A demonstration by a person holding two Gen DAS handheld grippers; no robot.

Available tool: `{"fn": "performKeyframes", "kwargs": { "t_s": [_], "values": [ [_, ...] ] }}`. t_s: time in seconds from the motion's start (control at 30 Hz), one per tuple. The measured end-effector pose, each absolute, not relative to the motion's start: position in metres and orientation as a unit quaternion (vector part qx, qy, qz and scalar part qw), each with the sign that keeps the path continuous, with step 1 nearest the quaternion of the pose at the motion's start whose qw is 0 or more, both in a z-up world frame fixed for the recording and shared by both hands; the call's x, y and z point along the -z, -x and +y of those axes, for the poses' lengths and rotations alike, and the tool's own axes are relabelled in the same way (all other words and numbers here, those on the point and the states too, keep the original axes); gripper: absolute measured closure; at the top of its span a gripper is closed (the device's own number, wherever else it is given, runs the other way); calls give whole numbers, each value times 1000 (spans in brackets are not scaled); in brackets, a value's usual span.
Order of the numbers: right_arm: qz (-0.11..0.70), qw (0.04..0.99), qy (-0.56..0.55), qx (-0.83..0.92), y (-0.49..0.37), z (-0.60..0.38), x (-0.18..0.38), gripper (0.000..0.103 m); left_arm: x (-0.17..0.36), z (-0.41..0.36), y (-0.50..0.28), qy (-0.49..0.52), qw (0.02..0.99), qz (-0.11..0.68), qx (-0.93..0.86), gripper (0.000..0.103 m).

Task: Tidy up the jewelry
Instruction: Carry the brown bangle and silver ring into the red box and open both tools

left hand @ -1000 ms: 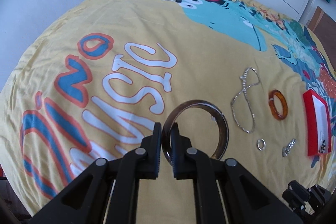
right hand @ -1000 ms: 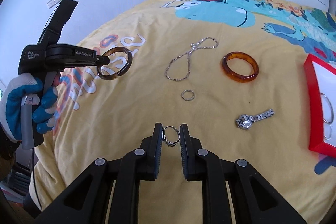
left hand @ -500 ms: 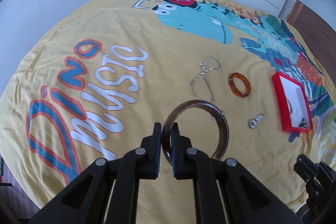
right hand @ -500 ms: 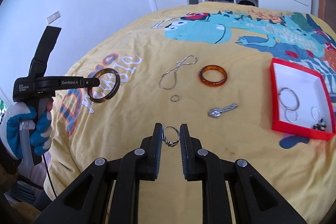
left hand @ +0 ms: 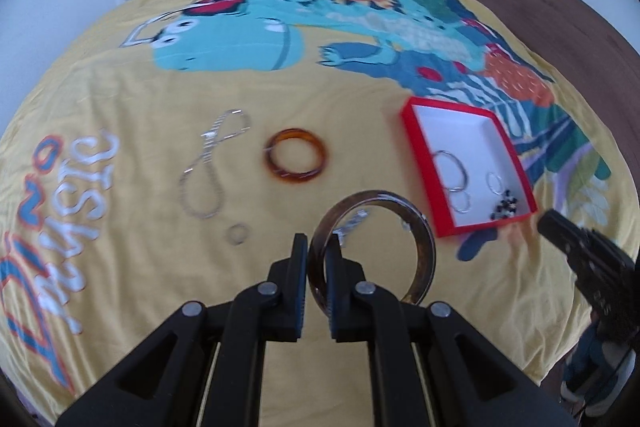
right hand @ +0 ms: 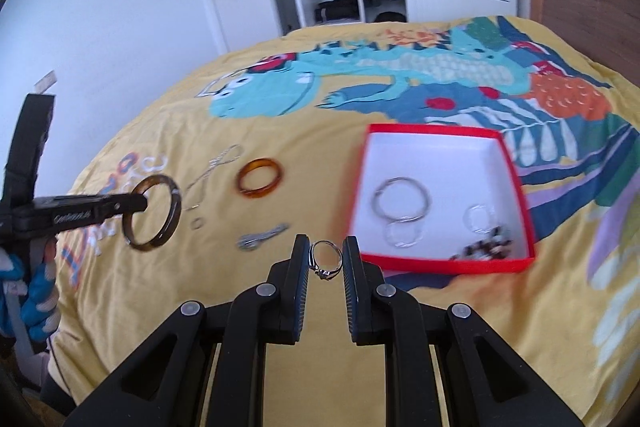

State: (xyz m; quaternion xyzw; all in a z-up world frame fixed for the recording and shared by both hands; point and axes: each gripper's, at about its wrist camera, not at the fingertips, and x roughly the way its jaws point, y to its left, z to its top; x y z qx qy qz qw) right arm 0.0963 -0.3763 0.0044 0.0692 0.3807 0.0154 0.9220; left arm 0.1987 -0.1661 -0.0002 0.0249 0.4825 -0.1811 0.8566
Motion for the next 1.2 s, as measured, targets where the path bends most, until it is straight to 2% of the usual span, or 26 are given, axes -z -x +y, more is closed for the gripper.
{"fn": "performKeyframes", "kwargs": {
  "t_s": [0.5,0.87,1.2],
  "values": [
    [417,905,-72,35,-205,-497,54,87,48,-348,-265,-106,836,482,241,95],
    [475,878,-45,34,-253,-516,88,87,84,-395,-319,-147,837,486,204,95],
    [493,869,-2,33,-254,-508,98,86,102,-403,-332,-152,830,499,198,94]
  ]
}}
